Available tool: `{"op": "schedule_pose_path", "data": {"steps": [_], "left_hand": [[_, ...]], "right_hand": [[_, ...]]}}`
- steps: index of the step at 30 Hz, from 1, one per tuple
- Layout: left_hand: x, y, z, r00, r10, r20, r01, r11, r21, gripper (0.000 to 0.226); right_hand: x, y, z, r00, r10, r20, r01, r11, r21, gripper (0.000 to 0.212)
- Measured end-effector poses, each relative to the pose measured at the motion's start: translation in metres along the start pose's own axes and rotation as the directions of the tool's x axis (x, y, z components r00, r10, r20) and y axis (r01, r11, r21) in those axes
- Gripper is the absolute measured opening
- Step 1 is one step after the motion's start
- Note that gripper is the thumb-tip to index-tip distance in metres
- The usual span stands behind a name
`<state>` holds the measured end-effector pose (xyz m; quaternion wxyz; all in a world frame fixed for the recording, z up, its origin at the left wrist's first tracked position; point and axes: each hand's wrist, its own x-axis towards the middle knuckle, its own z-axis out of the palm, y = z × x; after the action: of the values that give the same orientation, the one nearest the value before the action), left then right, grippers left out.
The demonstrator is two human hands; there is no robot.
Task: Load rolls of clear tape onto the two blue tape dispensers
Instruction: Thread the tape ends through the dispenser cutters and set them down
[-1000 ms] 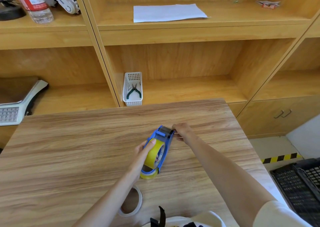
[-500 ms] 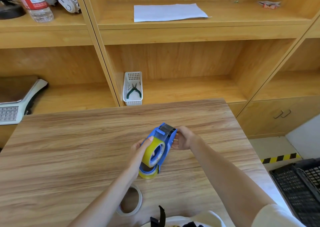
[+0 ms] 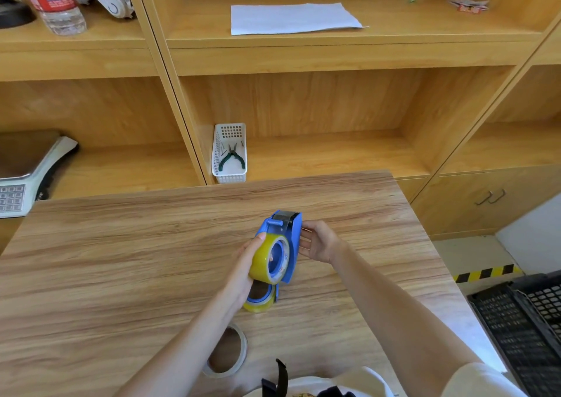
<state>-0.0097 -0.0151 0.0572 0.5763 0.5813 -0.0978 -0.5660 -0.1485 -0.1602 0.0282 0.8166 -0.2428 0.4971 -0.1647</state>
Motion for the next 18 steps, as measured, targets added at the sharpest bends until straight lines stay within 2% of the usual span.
{"op": "schedule_pose_path", "data": {"steps": [2,4,8,11,15,18], "left_hand": [[0.002,0.0,0.002,0.999,-0.017,0.033,0.018,1.0,-0.023,0.062],[0.006,0.0,0.004,0.995,-0.043,0.087,0.048,0.998,-0.05,0.066],[0.006,0.003,0.016,0.976,-0.095,0.194,0.124,0.981,-0.148,0.03],[0.007,0.004,0.027,0.974,-0.132,0.186,0.165,0.971,-0.176,0.022],[0.013,0.004,0.037,0.975,-0.11,0.195,0.133,0.985,-0.11,0.03],[0.015,0.001,0.037,0.983,-0.115,0.143,0.11,0.993,0.043,0.038]], "right_hand": [[0.0,0.001,-0.003,0.999,-0.038,0.002,0.038,0.999,-0.022,0.017],[-0.001,0.003,-0.006,0.997,-0.067,0.03,0.069,0.995,-0.066,0.023],[-0.004,0.006,-0.015,0.98,-0.117,0.164,0.145,0.974,-0.173,0.042],[-0.002,0.008,-0.017,0.958,-0.167,0.232,0.2,0.971,-0.128,0.035],[-0.004,0.002,-0.017,0.968,-0.189,0.166,0.21,0.971,-0.115,0.029],[-0.008,0.0,-0.018,0.971,-0.224,0.087,0.237,0.953,-0.187,0.025]]}}
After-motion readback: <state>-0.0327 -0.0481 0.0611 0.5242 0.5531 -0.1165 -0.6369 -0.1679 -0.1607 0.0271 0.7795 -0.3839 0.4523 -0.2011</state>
